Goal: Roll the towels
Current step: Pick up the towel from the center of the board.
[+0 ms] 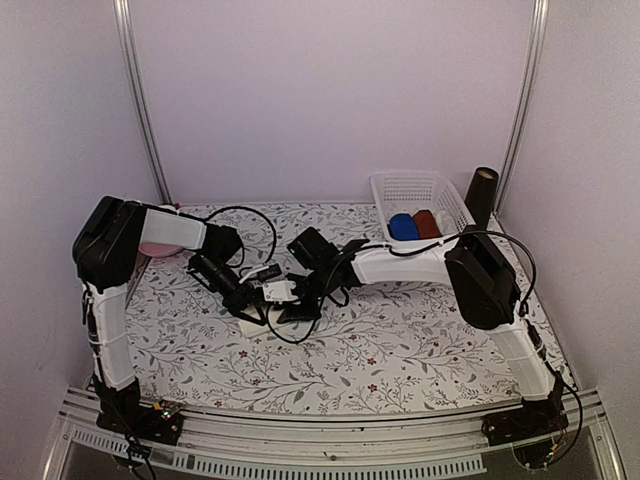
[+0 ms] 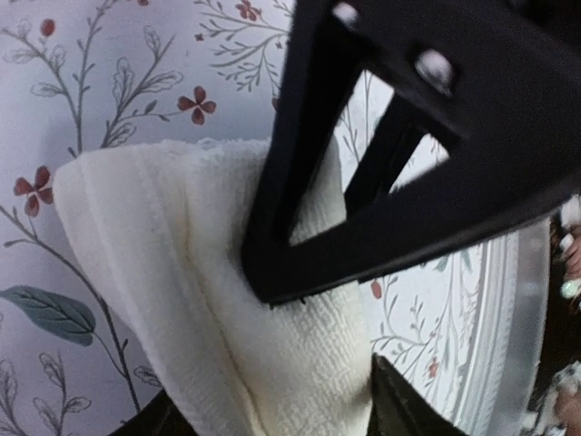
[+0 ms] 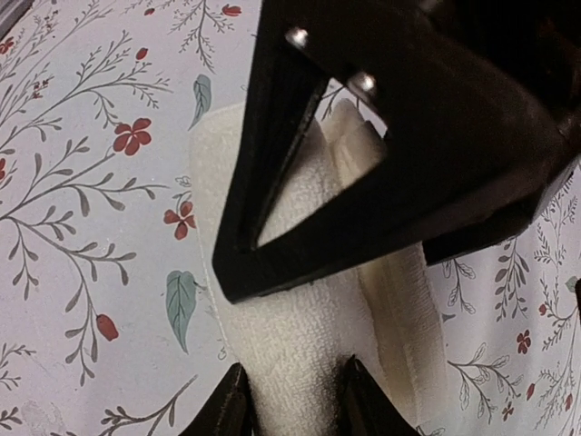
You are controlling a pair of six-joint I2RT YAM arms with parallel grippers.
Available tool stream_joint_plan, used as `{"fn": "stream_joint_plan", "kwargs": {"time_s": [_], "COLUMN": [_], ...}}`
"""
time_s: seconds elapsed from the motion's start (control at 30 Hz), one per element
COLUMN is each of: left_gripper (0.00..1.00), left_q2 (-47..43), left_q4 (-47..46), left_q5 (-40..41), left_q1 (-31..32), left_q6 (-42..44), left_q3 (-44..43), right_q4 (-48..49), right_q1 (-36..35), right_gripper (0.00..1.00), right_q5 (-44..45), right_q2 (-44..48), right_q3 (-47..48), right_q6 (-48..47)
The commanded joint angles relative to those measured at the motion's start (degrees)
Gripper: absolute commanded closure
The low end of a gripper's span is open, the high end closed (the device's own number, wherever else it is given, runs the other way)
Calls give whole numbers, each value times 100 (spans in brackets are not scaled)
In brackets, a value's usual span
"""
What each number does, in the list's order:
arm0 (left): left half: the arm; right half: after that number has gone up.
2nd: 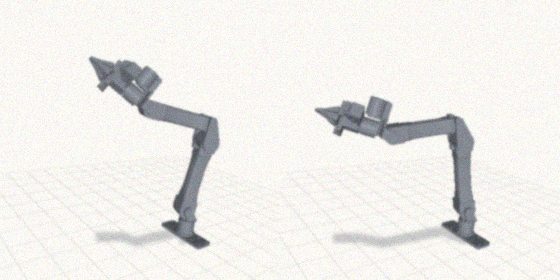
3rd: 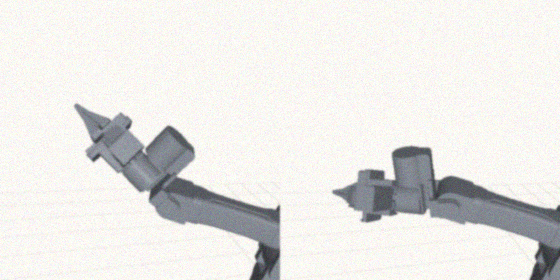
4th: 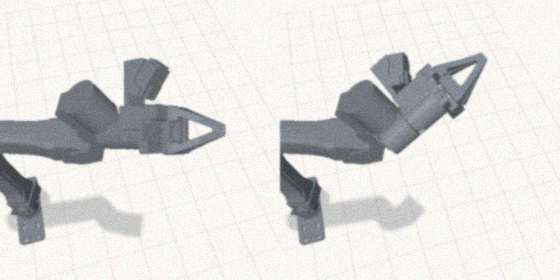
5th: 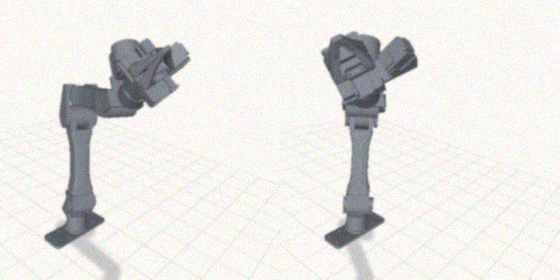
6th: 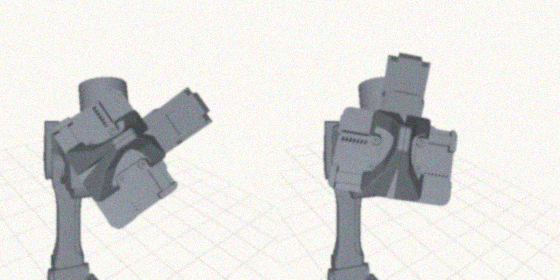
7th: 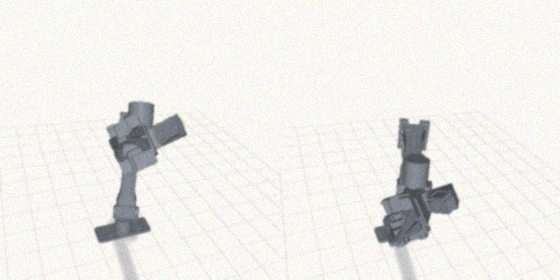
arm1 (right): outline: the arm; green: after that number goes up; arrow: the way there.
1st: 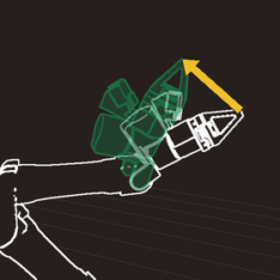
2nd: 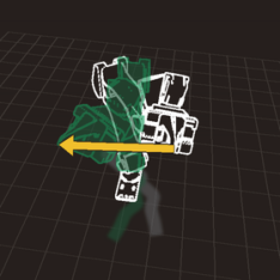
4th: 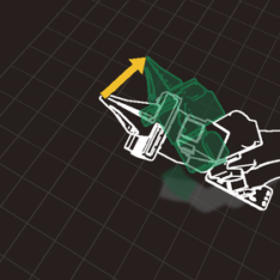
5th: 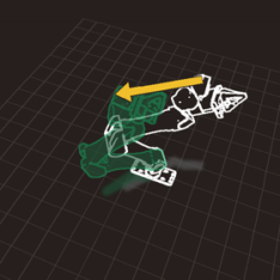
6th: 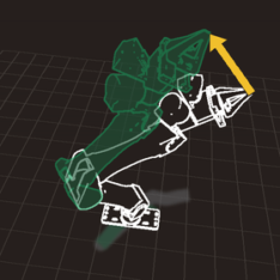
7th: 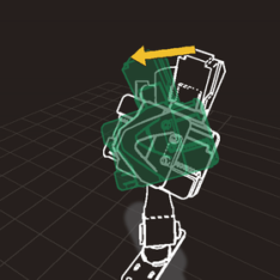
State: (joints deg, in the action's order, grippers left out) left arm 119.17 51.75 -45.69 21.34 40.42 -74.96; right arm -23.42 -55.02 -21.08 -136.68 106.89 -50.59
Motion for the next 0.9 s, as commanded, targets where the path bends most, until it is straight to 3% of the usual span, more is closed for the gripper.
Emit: {"fn": "stream_joint_plan", "kwargs": {"time_s": [0.0, 0.13, 0.3, 0.43, 0.67, 0.87], "left_gripper": [56, 68, 84, 88, 96, 96], "left_q2": [225, 155, -61, -486, -1254, -1520], "left_q4": [82, -66, -266, -540, -1327, -2088], "left_q5": [331, 379, 165, -294, -1538, -2552], "left_q1": [104, 99, 90, 81, -19, -94], "left_q6": [-158, -237, -263, -171, -499, -1452], "left_q3": [198, 259, 336, 396, 423, 100], "right_q4": [-338, -347, -310, -53, 922, 2947], "right_q1": [96, 112, 147, 155, 207, 291], "right_gripper": [67, 66, 48, 33, 20, 16], "right_q5": [512, 499, 500, 582, 783, 674], "right_q2": [-318, -230, 115, 809, 2441, 3785], "right_q3": [25, 20, 2, -414, -1719, -3375], "right_q6": [210, 246, 717, 1540, 3571, 5693]}}
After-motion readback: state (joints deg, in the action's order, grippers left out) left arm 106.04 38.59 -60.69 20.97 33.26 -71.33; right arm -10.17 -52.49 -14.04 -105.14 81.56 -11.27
